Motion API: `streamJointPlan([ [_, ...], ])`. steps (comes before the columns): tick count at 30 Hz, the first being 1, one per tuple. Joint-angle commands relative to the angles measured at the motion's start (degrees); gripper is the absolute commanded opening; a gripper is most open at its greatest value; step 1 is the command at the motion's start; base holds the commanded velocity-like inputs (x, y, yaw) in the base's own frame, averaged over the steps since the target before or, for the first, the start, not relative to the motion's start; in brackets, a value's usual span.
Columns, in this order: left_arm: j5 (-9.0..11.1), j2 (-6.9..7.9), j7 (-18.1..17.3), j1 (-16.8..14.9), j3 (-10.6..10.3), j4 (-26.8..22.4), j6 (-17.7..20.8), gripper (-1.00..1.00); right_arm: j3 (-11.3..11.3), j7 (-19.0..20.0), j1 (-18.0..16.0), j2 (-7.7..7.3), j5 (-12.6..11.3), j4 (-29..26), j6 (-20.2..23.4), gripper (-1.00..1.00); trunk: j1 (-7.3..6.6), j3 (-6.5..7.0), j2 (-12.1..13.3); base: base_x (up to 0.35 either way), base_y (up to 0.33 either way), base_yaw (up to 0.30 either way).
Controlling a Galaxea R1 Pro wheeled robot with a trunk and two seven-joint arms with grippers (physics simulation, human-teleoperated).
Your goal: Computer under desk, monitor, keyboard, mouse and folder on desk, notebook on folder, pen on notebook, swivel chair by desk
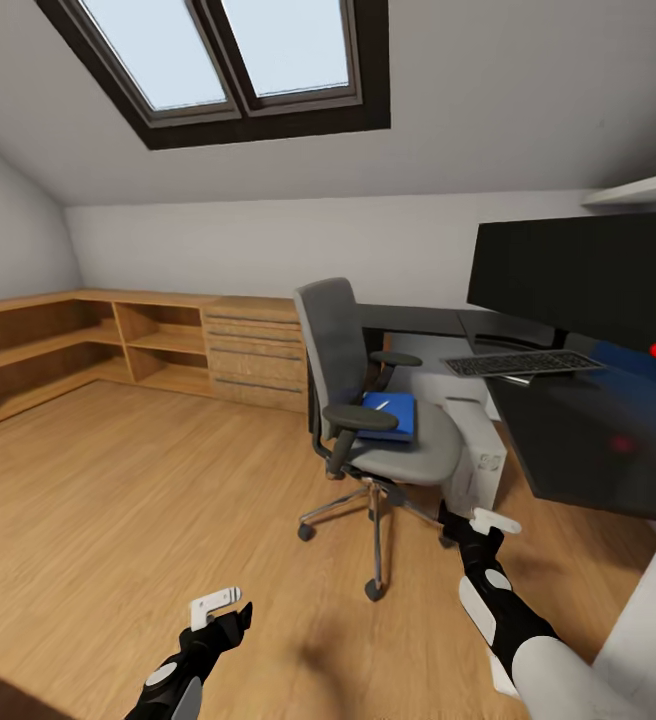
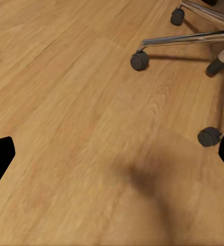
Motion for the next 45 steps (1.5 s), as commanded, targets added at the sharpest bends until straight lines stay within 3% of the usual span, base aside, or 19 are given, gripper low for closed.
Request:
streamJointPlan([
  [1,0.52,0.03,0.25,0.0,-0.11,-0.13,0.28,1.0,0.1,0.03,-0.04,0.0,-0.5,0.05,-0.24,1.0,-0.01,-0.06,-0.03,0.0,0.0,-0.287],
  [23,0.52,0.08,0.25,0.0,-0.04,-0.12,0.23,1.0,0.05,0.13,-0.04,-0.07,-0.53,0.13,-0.29,1.0,-0.01,-0.05,-0.03,0.06,0.069,-0.28],
  [45,0.52,0.08,0.25,0.0,-0.06,-0.08,0.22,1.0,0.01,0.83,-0.04,-0.44,-0.33,0.6,-0.4,1.0,-0.01,-0.05,-0.03,0.059,0.055,-0.033],
])
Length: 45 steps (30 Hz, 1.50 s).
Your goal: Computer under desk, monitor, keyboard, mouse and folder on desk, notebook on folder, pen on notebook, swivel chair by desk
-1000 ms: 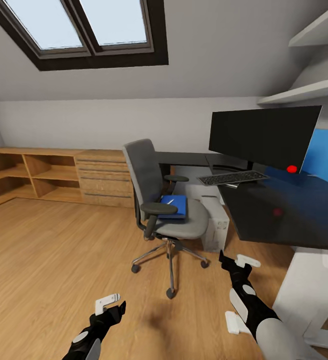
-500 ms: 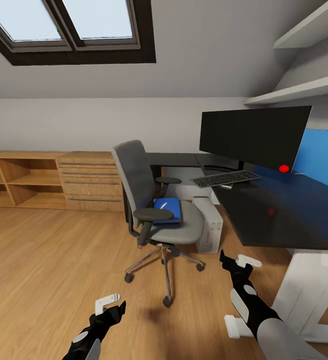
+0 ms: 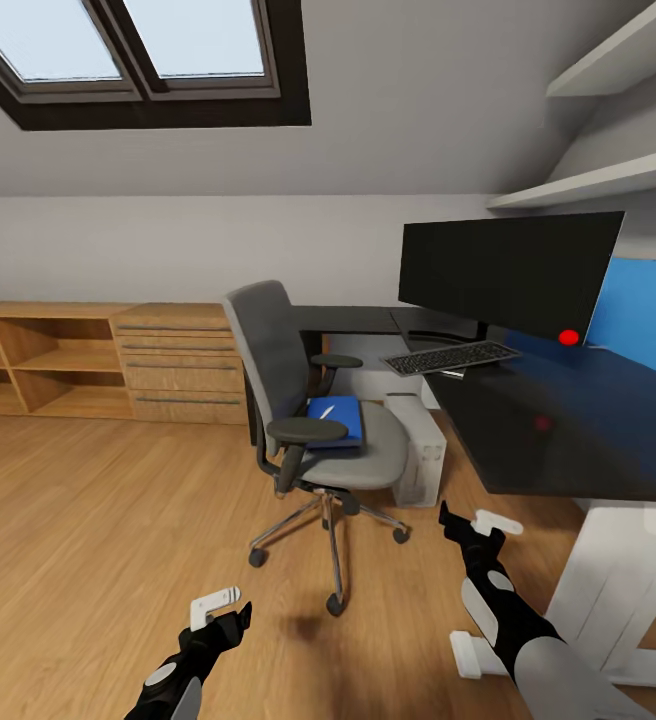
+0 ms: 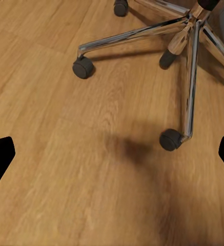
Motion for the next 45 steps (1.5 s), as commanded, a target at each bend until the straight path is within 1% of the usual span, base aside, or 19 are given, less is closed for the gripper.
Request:
streamJointPlan([
  [1,0.5,0.01,0.25,-0.01,-0.09,-0.11,0.29,1.0,0.12,0.11,-0.04,-0.01,-0.48,0.08,-0.21,1.0,-0.01,-0.06,-0.03,0.002,0.022,-0.001],
  [9,0.5,0.01,0.25,-0.01,-0.14,-0.14,0.29,1.0,0.18,1.55,-0.04,-0.13,-0.49,0.26,0.1,1.0,-0.01,-0.06,-0.03,0.001,0.13,0.0],
  [12,0.54,-0.01,0.25,-0.01,-0.15,-0.07,0.29,1.0,0.18,2.3,-0.04,-0.42,-0.53,0.31,0.65,1.0,-0.01,-0.06,-0.03,0.0,0.179,0.0],
  [22,0.6,0.02,0.25,-0.01,-0.09,0.36,0.29,1.0,0.09,5.89,-0.04,-0.84,-0.76,0.33,5.47,1.0,-0.01,-0.06,-0.03,0.0,0.062,0.0],
  [27,0.66,0.07,0.25,-0.01,-0.08,0.4,0.29,1.0,-0.01,7.31,-0.04,-0.87,-1.1,0.29,6.65,1.0,-0.01,-0.06,-0.03,0.0,0.01,0.0],
  [31,0.67,0.05,0.25,-0.01,-0.07,0.43,0.29,1.0,-0.05,7.87,-0.04,-0.92,-2.63,0.23,6.95,1.0,-0.01,-0.06,-0.03,0.0,0.004,0.0],
  [35,0.68,0.06,0.25,-0.01,-0.07,0.48,0.29,1.0,-0.02,8.21,-0.04,-1.15,-5.49,0.15,7.11,1.0,-0.01,-0.06,-0.03,0.037,0.034,0.0],
  [40,0.68,0.05,0.25,-0.01,-0.07,0.5,0.25,1.0,0.04,9.11,-0.04,-2.1,-8.85,0.09,7.22,1.0,-0.01,-0.06,-0.03,0.142,0.123,0.0],
  [45,0.68,0.08,0.25,-0.01,-0.07,0.51,0.22,1.0,0.02,9.68,-0.04,-2.69,-10.33,-0.03,8.22,1.0,-0.01,-0.06,-0.03,0.169,0.127,0.0],
])
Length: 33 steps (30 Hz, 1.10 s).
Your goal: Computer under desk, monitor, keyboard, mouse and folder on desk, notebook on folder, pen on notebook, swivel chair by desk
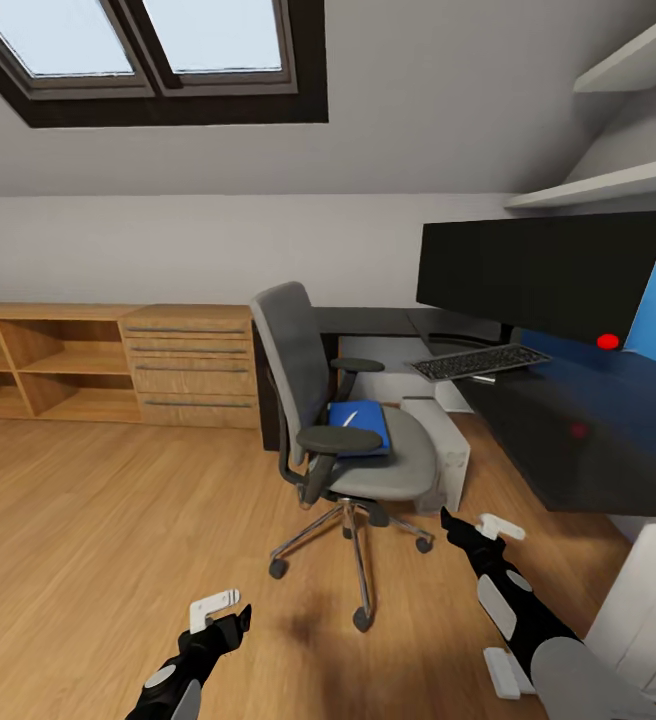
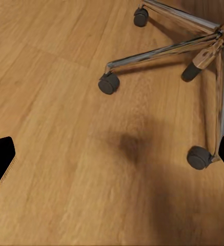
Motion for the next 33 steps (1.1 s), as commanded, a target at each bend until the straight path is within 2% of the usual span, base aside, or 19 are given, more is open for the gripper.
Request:
streamJointPlan([
  [1,0.5,0.01,0.25,-0.01,-0.09,-0.09,0.28,1.0,-0.07,0.39,-0.06,-0.06,-0.76,0.02,0.35,1.0,0.0,-0.06,-0.02,0.098,0.068,0.0],
  [9,0.45,0.02,0.29,-0.01,-0.09,0.12,0.27,1.0,-0.21,0.39,-0.21,-0.14,-1.56,-0.24,5.96,1.0,0.0,-0.06,-0.02,0.041,0.028,0.0],
  [16,0.49,0.03,0.31,-0.01,-0.09,0.15,0.27,1.0,-0.25,-1.35,-1.49,-0.08,-1.77,-0.27,8.18,1.0,0.0,-0.06,-0.02,0.007,0.005,0.0],
  [26,0.39,0.07,0.28,-0.01,-0.09,0.16,0.27,1.0,-0.54,-2.22,-3.15,-0.22,-1.84,-0.31,8.35,1.0,0.0,-0.06,-0.02,0.032,0.001,0.0],
  [33,0.39,0.11,0.29,-0.01,-0.09,0.24,0.27,1.0,-2.69,-2.11,-3.33,-0.28,-1.84,-0.02,4.93,1.0,0.0,-0.06,-0.02,0.221,0.0,0.0],
])
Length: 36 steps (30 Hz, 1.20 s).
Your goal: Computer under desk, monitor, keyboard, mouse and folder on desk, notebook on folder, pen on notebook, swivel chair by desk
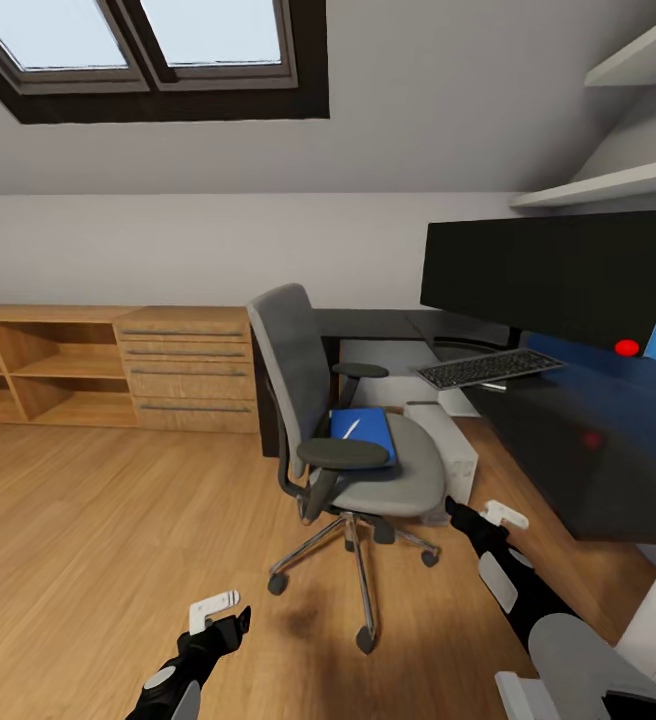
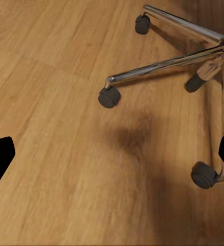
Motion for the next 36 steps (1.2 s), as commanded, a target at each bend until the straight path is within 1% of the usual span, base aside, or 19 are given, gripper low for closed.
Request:
streamJointPlan([
  [1,0.5,0.01,0.25,-0.01,-0.1,-0.04,0.29,1.0,-0.22,0.11,-0.04,-0.03,-0.6,0.08,-0.75,1.0,0.01,-0.06,-0.02,0.143,0.0,0.0],
  [6,0.5,0.02,0.27,-0.01,-0.1,0.26,0.29,1.0,-0.89,0.19,-0.07,-0.34,-0.61,0.13,-2.17,1.0,0.01,-0.06,-0.02,0.077,0.0,0.0],
  [8,0.5,0.02,0.28,-0.01,-0.1,0.32,0.29,1.0,-1.04,0.25,-0.07,-0.71,-0.63,0.14,-2.43,1.0,0.01,-0.06,-0.02,0.034,0.0,0.0],
  [10,0.51,0.02,0.27,-0.01,-0.1,0.41,0.29,1.0,-1.19,0.62,-0.08,-1.46,-0.71,0.19,-2.57,1.0,0.01,-0.06,-0.02,0.017,0.0,0.0],
  [11,0.51,0.02,0.27,-0.01,-0.1,0.41,0.29,1.0,-1.19,0.62,-0.08,-1.46,-0.71,0.19,-2.57,1.0,0.01,-0.06,-0.02,0.015,0.0,0.0],
  [13,0.51,0.02,0.28,-0.01,-0.1,0.46,0.29,1.0,-1.29,1.64,-0.08,-2.03,-1.2,0.21,-2.44,1.0,0.01,-0.06,-0.02,0.013,0.0,0.0],
  [16,0.52,0.02,0.29,-0.01,-0.1,0.49,0.29,1.0,-1.36,3.26,-0.08,-2.39,-2.81,0.19,-1.24,1.0,0.01,-0.06,-0.02,0.065,0.0,0.0],
  [19,0.52,0.02,0.28,-0.01,-0.1,0.5,0.29,1.0,-1.37,5.06,-0.08,-2.84,-5.3,0.14,1.44,1.0,0.01,-0.06,-0.02,0.173,0.0,0.0],
  [22,0.52,0.02,0.24,-0.01,-0.1,0.55,0.29,1.0,-1.38,7.06,-0.08,-3.69,-7.82,0.1,4.2,1.0,0.01,-0.06,-0.02,0.246,0.0,0.0],
  [25,0.52,0.02,0.23,-0.01,-0.1,0.58,0.29,1.0,-1.38,9.18,-0.08,-4.66,-9.68,0.11,5.89,1.0,0.01,-0.06,-0.02,0.194,0.0,0.0],
  [28,0.52,0.02,0.24,-0.01,-0.1,0.59,0.29,1.0,-1.39,10.58,-0.08,-5.46,-10.73,0.13,6.8,1.0,0.01,-0.06,-0.02,0.101,0.0,0.0],
  [31,0.52,0.02,0.27,-0.01,-0.1,0.6,0.29,1.0,-1.39,11.35,-0.08,-6.08,-11.27,0.18,7.27,1.0,0.01,-0.06,-0.02,0.052,0.0,0.0],
  [36,0.54,0.02,0.27,-0.01,-0.1,0.6,0.29,1.0,-1.39,11.93,-0.08,-6.57,-11.66,0.22,7.6,1.0,0.01,-0.06,-0.02,0.044,0.0,0.0],
])
